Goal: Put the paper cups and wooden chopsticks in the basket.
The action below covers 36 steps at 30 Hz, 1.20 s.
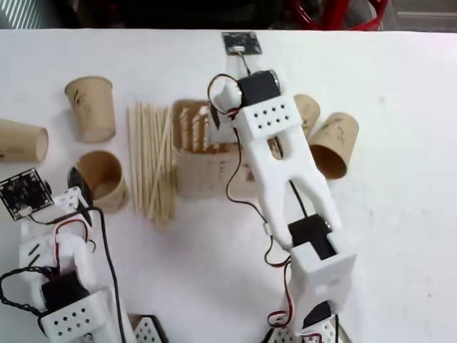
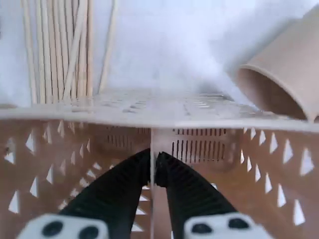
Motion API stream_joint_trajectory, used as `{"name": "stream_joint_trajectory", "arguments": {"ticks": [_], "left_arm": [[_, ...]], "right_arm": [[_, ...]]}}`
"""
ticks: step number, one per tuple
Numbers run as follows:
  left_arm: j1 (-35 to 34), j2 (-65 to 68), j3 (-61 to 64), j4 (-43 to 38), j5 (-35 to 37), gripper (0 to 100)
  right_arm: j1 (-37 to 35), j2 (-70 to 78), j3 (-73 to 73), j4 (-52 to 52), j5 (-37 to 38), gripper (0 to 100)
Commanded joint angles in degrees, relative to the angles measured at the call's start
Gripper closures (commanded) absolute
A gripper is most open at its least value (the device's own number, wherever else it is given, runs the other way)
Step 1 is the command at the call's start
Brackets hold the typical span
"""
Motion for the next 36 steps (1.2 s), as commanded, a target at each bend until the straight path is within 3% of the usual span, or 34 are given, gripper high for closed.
{"name": "stream_joint_trajectory", "arguments": {"ticks": [1, 10, 15, 22, 25, 29, 36], "left_arm": [[0.7, -0.7, -0.3, -1.1, -0.4, 80], [0.7, -0.7, -0.3, -1.1, -0.4, 80], [0.7, -0.7, -0.3, -1.1, -0.4, 80], [0.7, -0.7, -0.3, -1.1, -0.4, 80], [0.7, -0.7, -0.2, -1.1, -0.4, 80], [0.7, -0.7, -0.2, -1.1, -0.4, 80], [0.7, -0.7, -0.2, -1.1, -0.4, 80]], "right_arm": [[0.2, -0.9, -2.8, 0.3, 10.4, 98.3], [-2.5, -6.4, -2.4, 0.3, 28.7, 98.2], [-3.4, -4.8, 0.3, 0.3, 29.3, 97.4], [-1.1, 2.9, 2.2, 0.0, 24.5, 78.3], [-1.1, 4.3, 2.2, -0.4, 24.5, 82.3], [-1.5, 3.8, 2.1, -3.6, 28.8, 98.6], [-1.0, 3.9, -1.8, -2.2, 44.6, 98.0]]}}
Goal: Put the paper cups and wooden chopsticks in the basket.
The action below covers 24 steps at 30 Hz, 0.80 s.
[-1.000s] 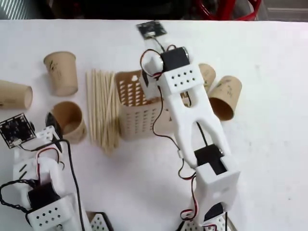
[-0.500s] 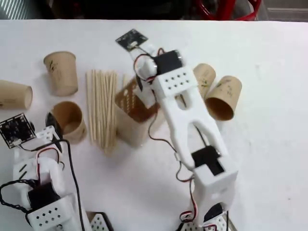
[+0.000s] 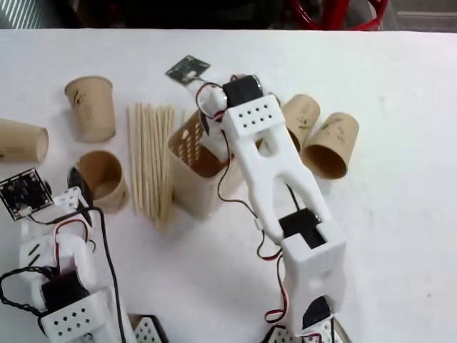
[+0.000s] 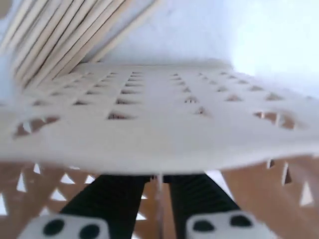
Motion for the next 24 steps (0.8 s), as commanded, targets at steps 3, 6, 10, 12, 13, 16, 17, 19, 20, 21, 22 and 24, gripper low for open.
{"name": "stream_joint_trajectory", "arguments": {"ticks": [3, 6, 10, 12, 13, 16, 17, 19, 20, 21, 22, 24], "left_arm": [[1.1, -0.7, -0.2, -1.1, -0.4, 80], [2.2, -0.7, 0.3, -1.1, -0.4, 80], [2.2, -0.7, 0.7, -2.4, -0.4, 80], [2.2, -0.7, 0.8, -2.5, -0.4, 80], [2.2, -0.7, 0.8, -2.5, -0.4, 80], [2.2, -0.7, 0.8, -2.5, -0.4, 80], [2.2, -0.7, 0.8, -2.5, -0.4, 80], [2.2, -0.7, 0.8, -2.5, -0.4, 80], [2.2, -0.7, 0.8, -2.4, -0.4, 80], [2.2, -0.7, 0.8, -2.4, -0.4, 80], [2.2, -0.7, 0.8, -2.4, -0.4, 80], [2.2, -0.7, 0.8, -2.4, -0.4, 80]], "right_arm": [[0.5, -0.7, -6.2, 2.2, 14.2, 98.0], [0.7, -0.6, -8.2, 2.1, 21.5, 98.0], [0.7, -0.6, -9.1, 2.2, 29.8, 98.0], [0.7, -0.5, -9.1, 2.1, 32.0, 98.0], [0.7, -0.5, -9.1, 2.1, 32.8, 98.0], [0.7, -0.5, -8.7, 2.2, 35.2, 98.0], [1.0, -0.5, -8.7, 2.2, 36.8, 98.0], [2.2, -0.5, -9.0, 2.2, 41.2, 98.0], [2.8, -0.5, -9.1, 2.2, 43.2, 98.0], [3.6, -0.5, -9.1, 2.2, 44.9, 98.0], [4.2, -0.5, -9.1, 2.2, 46.5, 98.0], [5.1, -0.5, -8.9, 2.2, 48.4, 98.0]]}}
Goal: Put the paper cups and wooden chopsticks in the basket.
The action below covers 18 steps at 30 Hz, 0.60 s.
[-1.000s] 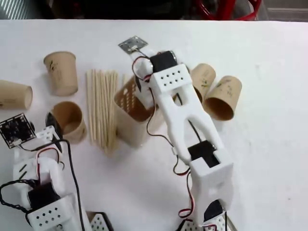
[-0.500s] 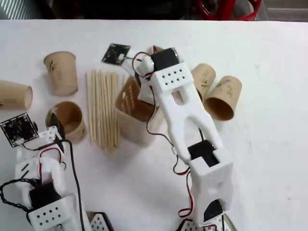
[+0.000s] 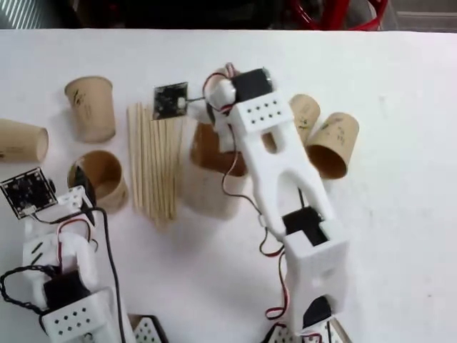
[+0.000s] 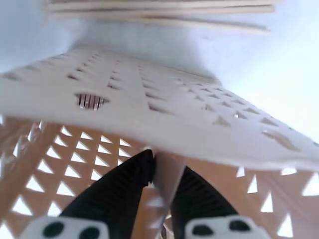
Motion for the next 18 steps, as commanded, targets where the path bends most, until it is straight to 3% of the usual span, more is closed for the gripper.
{"name": "stream_joint_trajectory", "arguments": {"ticks": [1, 18], "left_arm": [[0.6, -0.7, -0.3, -1.0, -0.4, 80], [0.6, -0.7, -0.3, -0.9, -0.4, 80]], "right_arm": [[2.2, -0.7, -3.2, 0.4, 4.2, 98.0], [1.7, -1.3, -1.3, 0.5, 7.9, 97.9]]}}
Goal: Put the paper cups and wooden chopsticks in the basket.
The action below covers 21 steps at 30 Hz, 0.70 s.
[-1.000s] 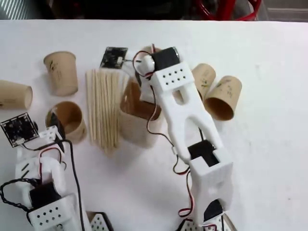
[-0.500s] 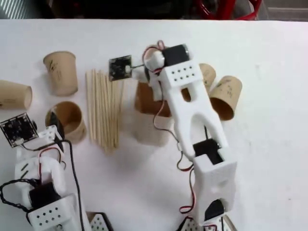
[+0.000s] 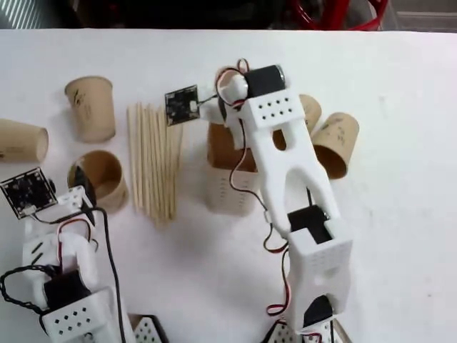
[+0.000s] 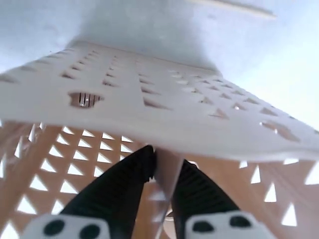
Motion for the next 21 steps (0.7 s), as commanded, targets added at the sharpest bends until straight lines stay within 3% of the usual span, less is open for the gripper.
{"name": "stream_joint_trajectory", "arguments": {"ticks": [1, 13, 21], "left_arm": [[0.6, -0.7, -0.3, -0.9, -0.4, 80], [0.6, -0.7, -0.3, -0.9, -0.4, 80], [0.6, -0.7, -0.3, -1.0, -0.4, 80]], "right_arm": [[-0.1, -1.4, -1.5, 0.6, 2.0, 98.0], [-4.6, -2.5, -1.7, 0.7, 4.7, 97.9], [-5.5, -4.4, -1.7, 0.5, -5.7, 97.1]]}}
